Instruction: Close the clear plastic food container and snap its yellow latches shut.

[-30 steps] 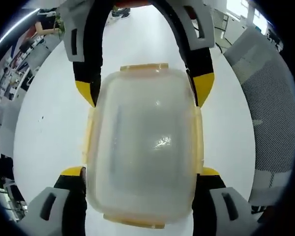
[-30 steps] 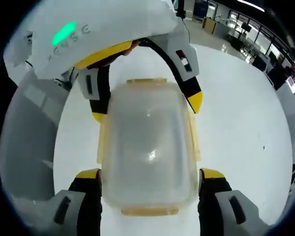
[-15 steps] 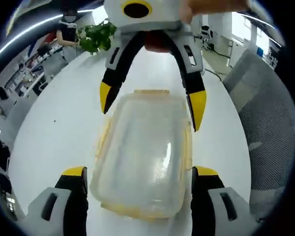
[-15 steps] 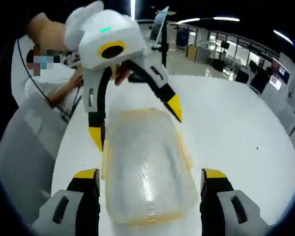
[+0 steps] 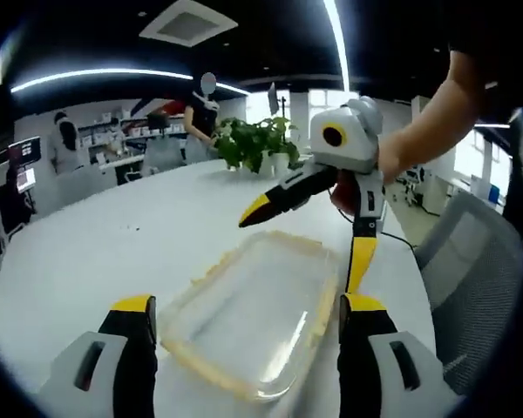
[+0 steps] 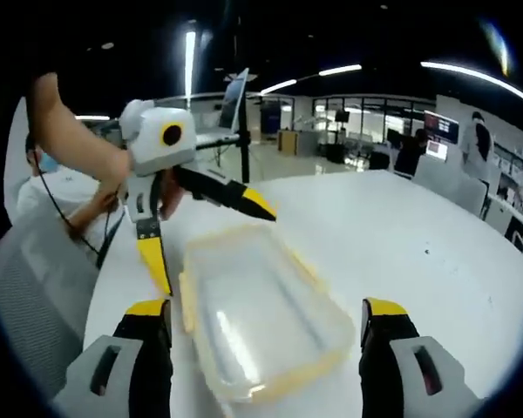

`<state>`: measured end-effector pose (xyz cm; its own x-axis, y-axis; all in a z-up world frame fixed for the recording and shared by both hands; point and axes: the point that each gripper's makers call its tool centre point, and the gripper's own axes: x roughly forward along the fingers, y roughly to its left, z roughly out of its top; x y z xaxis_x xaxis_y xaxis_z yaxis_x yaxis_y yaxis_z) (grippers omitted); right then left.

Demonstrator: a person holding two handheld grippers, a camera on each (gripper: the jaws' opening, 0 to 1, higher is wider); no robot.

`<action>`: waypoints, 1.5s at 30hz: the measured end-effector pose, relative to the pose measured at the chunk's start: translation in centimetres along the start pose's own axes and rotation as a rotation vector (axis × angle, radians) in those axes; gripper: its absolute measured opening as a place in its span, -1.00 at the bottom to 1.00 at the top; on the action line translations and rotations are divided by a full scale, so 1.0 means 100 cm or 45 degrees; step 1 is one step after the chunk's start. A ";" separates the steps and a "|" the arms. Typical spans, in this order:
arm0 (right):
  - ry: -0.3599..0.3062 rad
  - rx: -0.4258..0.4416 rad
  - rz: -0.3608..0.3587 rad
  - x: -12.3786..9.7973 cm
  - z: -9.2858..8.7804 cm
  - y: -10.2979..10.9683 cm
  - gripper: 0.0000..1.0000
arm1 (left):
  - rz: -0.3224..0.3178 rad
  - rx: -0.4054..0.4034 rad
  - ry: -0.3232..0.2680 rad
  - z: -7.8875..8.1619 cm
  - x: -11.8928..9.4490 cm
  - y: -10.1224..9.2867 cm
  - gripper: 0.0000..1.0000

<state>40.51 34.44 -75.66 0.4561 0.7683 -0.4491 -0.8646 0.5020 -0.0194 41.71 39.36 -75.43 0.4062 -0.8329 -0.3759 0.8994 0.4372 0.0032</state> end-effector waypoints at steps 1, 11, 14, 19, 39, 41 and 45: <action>-0.012 0.001 -0.018 0.000 -0.001 0.002 0.87 | 0.025 -0.017 -0.017 -0.002 0.000 0.002 0.76; -0.129 0.074 -0.205 -0.003 -0.006 -0.007 0.95 | 0.158 -0.065 -0.116 -0.004 -0.004 0.010 0.90; -0.112 0.092 -0.205 -0.002 -0.013 -0.005 0.94 | 0.163 -0.101 -0.103 -0.008 -0.003 0.011 0.89; -0.097 0.111 -0.211 -0.004 -0.017 -0.001 0.95 | 0.162 -0.092 -0.108 -0.006 -0.004 0.005 0.85; -0.025 0.214 -0.264 -0.034 -0.035 0.010 0.88 | 0.213 -0.191 -0.092 -0.019 -0.028 -0.009 0.81; -0.017 0.219 -0.262 -0.039 -0.038 0.012 0.87 | 0.220 -0.208 -0.091 -0.021 -0.033 -0.011 0.82; 0.009 0.217 -0.268 -0.048 -0.042 0.017 0.86 | 0.229 -0.223 -0.075 -0.027 -0.039 -0.017 0.81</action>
<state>36.00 29.90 -77.31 0.6199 0.6376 -0.4574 -0.7028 0.7104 0.0379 38.10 42.80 -76.46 0.5703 -0.7527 -0.3288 0.7724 0.6277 -0.0972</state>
